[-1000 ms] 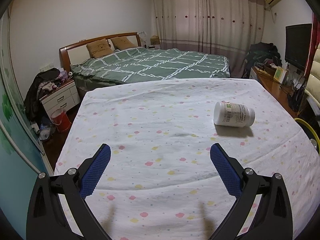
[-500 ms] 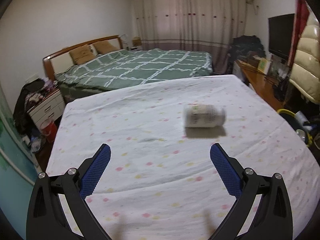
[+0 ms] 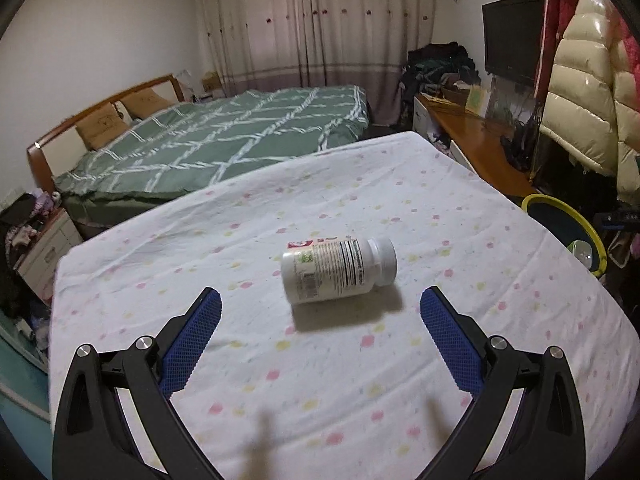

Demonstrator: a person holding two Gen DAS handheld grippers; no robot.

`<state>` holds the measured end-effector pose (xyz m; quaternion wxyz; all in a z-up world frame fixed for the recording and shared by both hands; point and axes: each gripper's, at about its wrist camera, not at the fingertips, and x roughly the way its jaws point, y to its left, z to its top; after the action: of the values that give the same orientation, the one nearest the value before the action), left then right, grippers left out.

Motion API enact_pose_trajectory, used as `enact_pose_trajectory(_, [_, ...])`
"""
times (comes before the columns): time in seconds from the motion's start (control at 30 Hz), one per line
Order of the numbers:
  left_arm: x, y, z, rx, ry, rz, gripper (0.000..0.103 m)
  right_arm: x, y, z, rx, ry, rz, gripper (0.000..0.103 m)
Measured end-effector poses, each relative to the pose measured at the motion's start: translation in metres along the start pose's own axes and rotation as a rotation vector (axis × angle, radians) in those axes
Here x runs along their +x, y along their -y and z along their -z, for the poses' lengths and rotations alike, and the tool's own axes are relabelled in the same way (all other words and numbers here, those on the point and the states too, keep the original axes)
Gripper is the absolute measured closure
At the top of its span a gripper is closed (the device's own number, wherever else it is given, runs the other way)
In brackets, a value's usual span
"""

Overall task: Collect trash
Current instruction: 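Grasp the white supplement bottle with the left gripper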

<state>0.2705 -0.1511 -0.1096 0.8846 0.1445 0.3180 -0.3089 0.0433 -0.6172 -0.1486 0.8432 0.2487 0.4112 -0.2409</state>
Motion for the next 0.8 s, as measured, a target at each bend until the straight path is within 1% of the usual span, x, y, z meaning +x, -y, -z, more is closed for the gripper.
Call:
enact_pose_trajectory(0.13, [0.023,0.001,-0.008,-0.017,-0.026,0.058,0.005,0.002,-0.004,0.002,-0.015,-0.007,0.0,0.042])
enact_pose_trajectory(0.27, [0.041,0.006,-0.012,-0.024,-0.059,0.082,0.005,0.005,-0.006,0.003,-0.019,-0.018,-0.009,0.042])
enact_pose_trajectory(0.4, [0.044,0.014,-0.011,-0.031,-0.079,0.117,0.005,0.006,-0.01,0.005,-0.028,-0.02,-0.022,0.042])
enact_pose_trajectory(0.53, [0.038,0.027,-0.009,-0.02,-0.088,0.154,0.005,0.006,-0.013,0.006,-0.034,-0.021,-0.034,0.042])
enact_pose_trajectory(0.57, [0.036,0.03,-0.009,-0.014,-0.088,0.126,0.005,0.006,-0.013,0.006,-0.034,-0.02,-0.038,0.042])
enact_pose_trajectory(0.6, [0.035,0.033,-0.009,-0.008,-0.083,0.081,0.005,0.006,-0.013,0.006,-0.035,-0.02,-0.041,0.042])
enact_pose_trajectory(0.63, [0.033,0.034,-0.011,-0.002,-0.069,0.057,0.005,0.006,-0.014,0.007,-0.036,-0.02,-0.044,0.042])
enact_pose_trajectory(0.7, [0.036,0.035,-0.014,-0.006,-0.069,0.039,0.005,0.008,-0.015,0.007,-0.037,-0.022,-0.05,0.042])
enact_pose_trajectory(0.8, [0.046,0.03,-0.018,-0.033,-0.096,-0.005,0.005,0.01,-0.013,0.008,-0.035,-0.028,-0.054,0.042])
